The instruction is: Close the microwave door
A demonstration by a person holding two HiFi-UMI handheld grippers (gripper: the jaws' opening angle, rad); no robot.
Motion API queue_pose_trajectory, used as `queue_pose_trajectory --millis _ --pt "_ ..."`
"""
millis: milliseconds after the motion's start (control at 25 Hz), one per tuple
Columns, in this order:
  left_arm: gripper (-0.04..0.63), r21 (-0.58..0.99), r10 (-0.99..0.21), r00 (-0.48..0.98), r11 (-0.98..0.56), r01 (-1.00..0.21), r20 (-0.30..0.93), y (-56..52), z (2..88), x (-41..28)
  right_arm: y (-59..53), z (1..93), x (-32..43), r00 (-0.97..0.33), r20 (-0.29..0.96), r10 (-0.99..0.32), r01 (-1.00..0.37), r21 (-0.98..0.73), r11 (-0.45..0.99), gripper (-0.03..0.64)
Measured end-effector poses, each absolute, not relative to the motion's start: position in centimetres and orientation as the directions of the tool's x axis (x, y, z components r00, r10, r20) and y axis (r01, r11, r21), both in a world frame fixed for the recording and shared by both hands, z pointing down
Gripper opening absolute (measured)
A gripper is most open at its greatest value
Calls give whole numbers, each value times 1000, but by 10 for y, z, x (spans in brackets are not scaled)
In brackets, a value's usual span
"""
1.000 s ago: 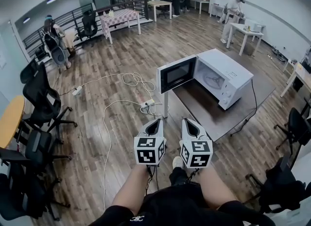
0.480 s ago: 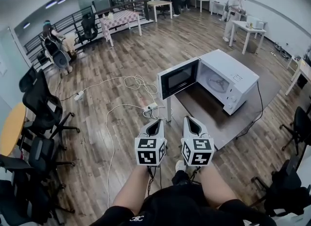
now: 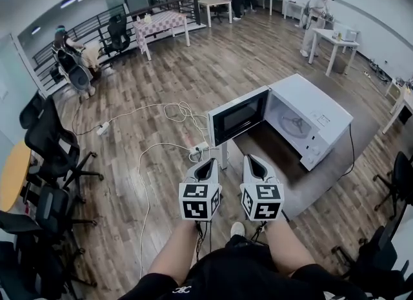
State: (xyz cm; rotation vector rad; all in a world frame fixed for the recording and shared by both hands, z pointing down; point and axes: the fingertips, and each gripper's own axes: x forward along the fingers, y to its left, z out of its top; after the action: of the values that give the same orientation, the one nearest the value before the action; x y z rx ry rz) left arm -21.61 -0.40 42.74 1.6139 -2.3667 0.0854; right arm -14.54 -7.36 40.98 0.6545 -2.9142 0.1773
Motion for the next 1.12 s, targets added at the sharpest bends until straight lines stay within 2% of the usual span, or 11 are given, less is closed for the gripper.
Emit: queue_pose_trajectory --millis 600,880,1040,1120 --pt "9 61 -880 -381 413 -909 285 -116 426 -297 -191 417 -230 -914 191 -357 -383 -123 916 9" --pt "9 65 -860 -410 448 -892 305 -135 434 -330 -217 419 -265 -923 202 -327 -356 -130 925 9" --pt "8 11 -855 -440 460 -888 273 -132 434 -351 -220 423 -277 -920 219 -326 -358 -127 925 9" --pt "43 -21 -863 -430 441 -897 265 -133 437 -362 -222 428 -284 -915 232 -330 -365 -129 922 9"
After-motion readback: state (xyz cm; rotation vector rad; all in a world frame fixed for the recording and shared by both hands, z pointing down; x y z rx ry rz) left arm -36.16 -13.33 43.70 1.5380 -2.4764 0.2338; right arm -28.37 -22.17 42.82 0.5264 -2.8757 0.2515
